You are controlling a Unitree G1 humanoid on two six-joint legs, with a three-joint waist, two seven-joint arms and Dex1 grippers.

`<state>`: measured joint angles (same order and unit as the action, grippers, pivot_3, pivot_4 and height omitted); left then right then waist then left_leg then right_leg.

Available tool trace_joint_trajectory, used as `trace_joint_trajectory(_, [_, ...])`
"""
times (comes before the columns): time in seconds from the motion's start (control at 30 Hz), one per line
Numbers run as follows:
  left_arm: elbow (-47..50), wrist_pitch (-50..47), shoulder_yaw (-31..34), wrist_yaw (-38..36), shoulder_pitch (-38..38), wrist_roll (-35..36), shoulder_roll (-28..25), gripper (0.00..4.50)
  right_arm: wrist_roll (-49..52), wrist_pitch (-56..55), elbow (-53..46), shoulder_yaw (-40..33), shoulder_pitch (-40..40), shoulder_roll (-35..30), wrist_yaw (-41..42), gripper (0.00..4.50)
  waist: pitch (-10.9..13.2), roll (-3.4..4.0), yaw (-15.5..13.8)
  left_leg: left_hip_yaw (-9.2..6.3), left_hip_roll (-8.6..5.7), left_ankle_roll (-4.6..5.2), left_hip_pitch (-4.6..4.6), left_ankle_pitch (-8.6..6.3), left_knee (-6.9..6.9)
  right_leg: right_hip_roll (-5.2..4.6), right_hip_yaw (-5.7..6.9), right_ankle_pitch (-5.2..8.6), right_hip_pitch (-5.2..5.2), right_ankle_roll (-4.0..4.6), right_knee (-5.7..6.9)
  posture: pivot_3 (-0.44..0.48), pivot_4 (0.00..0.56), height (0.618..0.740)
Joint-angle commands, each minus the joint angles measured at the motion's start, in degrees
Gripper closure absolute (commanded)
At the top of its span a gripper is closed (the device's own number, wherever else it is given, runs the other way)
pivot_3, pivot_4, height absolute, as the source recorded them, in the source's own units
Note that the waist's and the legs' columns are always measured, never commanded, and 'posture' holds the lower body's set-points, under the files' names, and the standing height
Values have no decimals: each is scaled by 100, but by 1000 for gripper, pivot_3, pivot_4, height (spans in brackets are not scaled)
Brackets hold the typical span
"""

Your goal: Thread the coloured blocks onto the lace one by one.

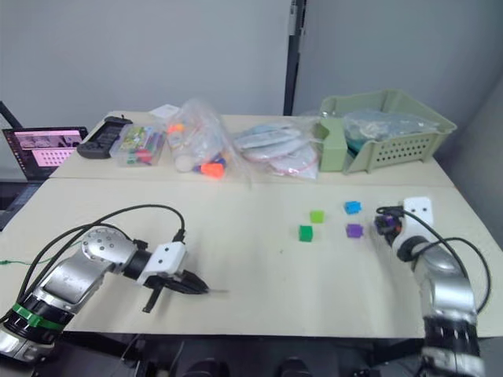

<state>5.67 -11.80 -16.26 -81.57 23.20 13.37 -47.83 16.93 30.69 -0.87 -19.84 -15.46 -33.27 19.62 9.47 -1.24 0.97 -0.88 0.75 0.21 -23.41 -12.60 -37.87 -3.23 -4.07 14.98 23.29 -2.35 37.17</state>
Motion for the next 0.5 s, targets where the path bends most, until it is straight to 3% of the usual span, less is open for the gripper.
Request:
trace_joint_trajectory(0.03, [24,119,202,1,-25,21,-96,4500,838,1331,-2761,-457,277,22,-455,3357,0,5,1,-3,0,0,0,0,0,0,2,0,1,0,1,0,150,740])
trace_joint_trajectory(0.17, [-24,127,259,-36,-46,56,-119,4500,1803,2831,-4481,-441,287,525,-1181,3357,-3,-4,22,-39,6,0,13,0,0,6,7,0,-13,1,-2,0,150,740])
trace_joint_trajectory(0.27, [-39,115,274,-83,-34,56,-125,4500,2051,3666,-5246,236,304,1247,-1876,3357,-4,-5,21,-37,6,0,16,0,0,8,9,0,-14,2,-2,0,150,740])
trace_joint_trajectory(0.37, [16,37,303,-107,-29,136,-95,4500,1879,4215,-5489,1450,510,2210,-2607,3357,-5,-6,35,-38,5,0,10,0,0,8,11,3,-8,7,-2,0,150,740])
trace_joint_trajectory(0.5, [51,-1,281,-108,4,120,-89,4500,1569,4422,-5162,2189,556,2560,-2879,3357,-5,-8,19,-41,-1,0,-6,0,0,-1,11,3,6,7,-3,0,150,740])
